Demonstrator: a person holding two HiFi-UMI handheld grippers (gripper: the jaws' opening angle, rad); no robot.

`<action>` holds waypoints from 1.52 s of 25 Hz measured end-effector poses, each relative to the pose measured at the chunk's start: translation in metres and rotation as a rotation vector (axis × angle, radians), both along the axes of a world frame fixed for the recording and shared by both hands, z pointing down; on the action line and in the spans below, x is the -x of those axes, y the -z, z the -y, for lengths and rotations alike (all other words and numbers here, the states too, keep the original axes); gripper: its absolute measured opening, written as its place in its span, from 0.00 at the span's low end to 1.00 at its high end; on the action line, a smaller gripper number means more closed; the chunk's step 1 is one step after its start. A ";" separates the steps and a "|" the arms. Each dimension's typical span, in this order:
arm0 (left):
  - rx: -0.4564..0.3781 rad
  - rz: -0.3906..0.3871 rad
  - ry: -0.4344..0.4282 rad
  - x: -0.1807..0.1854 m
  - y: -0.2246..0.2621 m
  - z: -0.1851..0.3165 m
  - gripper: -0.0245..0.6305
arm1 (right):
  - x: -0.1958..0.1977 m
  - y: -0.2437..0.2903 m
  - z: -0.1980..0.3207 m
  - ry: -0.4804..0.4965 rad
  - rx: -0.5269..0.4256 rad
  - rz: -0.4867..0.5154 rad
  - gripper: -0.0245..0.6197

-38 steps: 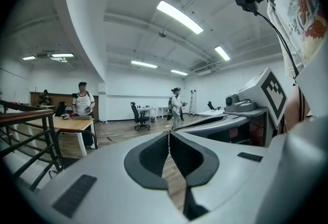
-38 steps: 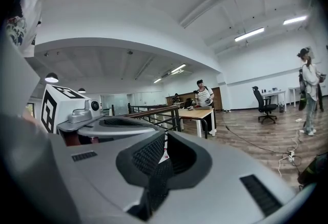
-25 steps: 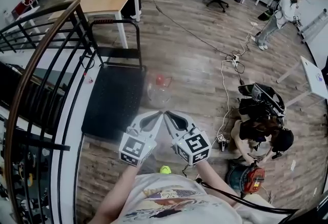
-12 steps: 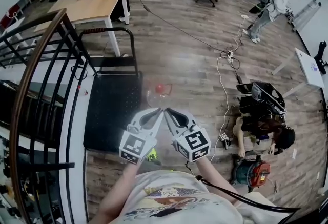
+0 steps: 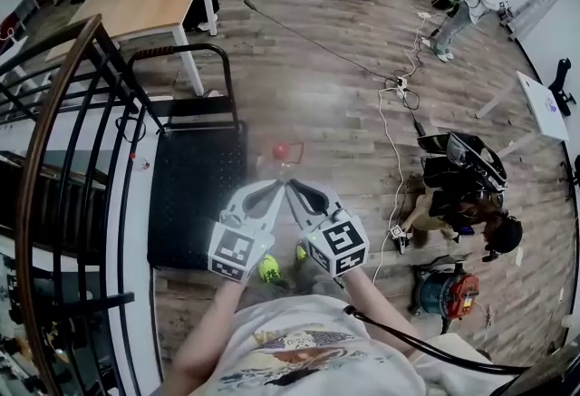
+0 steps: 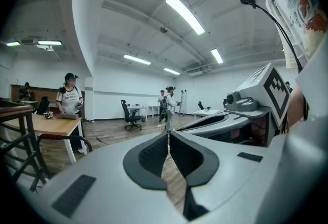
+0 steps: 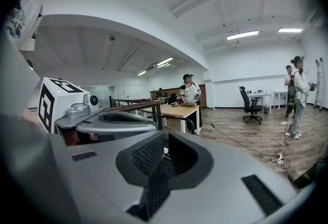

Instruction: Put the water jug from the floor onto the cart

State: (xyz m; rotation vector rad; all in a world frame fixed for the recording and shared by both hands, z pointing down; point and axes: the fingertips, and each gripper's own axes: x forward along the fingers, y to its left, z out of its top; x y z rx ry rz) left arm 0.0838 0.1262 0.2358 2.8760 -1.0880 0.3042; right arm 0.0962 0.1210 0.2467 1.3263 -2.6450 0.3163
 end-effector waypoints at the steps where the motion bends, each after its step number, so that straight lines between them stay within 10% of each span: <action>1: 0.002 0.000 0.006 0.001 -0.002 0.004 0.06 | 0.001 -0.002 0.004 -0.002 0.004 0.006 0.08; 38: 0.088 0.119 0.282 -0.067 -0.111 0.276 0.06 | -0.062 -0.112 0.278 0.326 0.083 -0.005 0.08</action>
